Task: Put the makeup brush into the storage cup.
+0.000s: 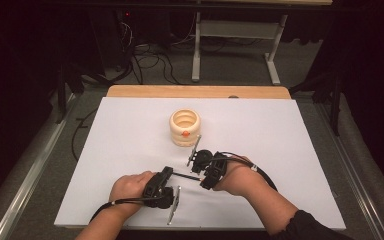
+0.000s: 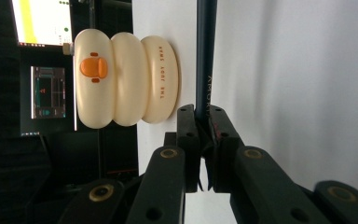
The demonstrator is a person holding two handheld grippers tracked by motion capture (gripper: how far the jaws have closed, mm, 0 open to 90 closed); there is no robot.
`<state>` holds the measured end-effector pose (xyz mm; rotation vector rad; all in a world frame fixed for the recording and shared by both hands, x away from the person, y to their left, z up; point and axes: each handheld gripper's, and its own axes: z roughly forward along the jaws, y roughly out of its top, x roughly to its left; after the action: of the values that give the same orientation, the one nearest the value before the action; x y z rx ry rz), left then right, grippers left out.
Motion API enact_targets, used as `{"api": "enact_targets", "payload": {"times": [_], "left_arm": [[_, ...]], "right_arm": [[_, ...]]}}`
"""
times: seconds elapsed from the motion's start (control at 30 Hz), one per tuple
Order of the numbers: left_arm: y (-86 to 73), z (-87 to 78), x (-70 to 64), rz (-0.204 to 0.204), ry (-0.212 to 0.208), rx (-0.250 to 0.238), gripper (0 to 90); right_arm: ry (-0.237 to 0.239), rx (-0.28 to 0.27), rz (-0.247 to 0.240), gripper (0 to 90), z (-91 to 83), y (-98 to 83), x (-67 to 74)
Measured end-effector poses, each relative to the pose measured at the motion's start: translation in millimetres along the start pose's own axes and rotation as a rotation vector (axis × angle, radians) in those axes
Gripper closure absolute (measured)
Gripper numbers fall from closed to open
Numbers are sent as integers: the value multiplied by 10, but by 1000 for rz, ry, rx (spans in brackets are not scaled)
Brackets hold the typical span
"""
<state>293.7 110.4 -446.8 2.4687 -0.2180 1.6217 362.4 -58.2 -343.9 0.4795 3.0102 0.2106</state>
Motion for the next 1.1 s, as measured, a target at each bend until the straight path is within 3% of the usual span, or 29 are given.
{"api": "enact_targets", "payload": {"times": [0.33,0.37,0.57,0.7,0.73,0.97,1.1], "left_arm": [[-22,22,15,-31,-16,16,855],[-27,30,11,-48,-16,9,854],[-45,32,28,-46,-22,35,855],[-59,50,27,-67,-23,20,854],[-62,39,43,-55,-27,37,855],[-89,53,46,-84,-24,27,854],[-97,42,58,-72,-28,39,854]], "right_arm": [[-5,-12,11,530,-48,-59,-31],[-8,-19,15,521,-50,-69,-35],[-15,-10,22,447,-72,-117,-73],[-28,-5,18,394,-74,-168,-98],[-31,-2,18,386,-75,-176,-101],[-59,24,32,298,-37,-345,-195],[-56,31,56,220,12,-491,-286]]}}
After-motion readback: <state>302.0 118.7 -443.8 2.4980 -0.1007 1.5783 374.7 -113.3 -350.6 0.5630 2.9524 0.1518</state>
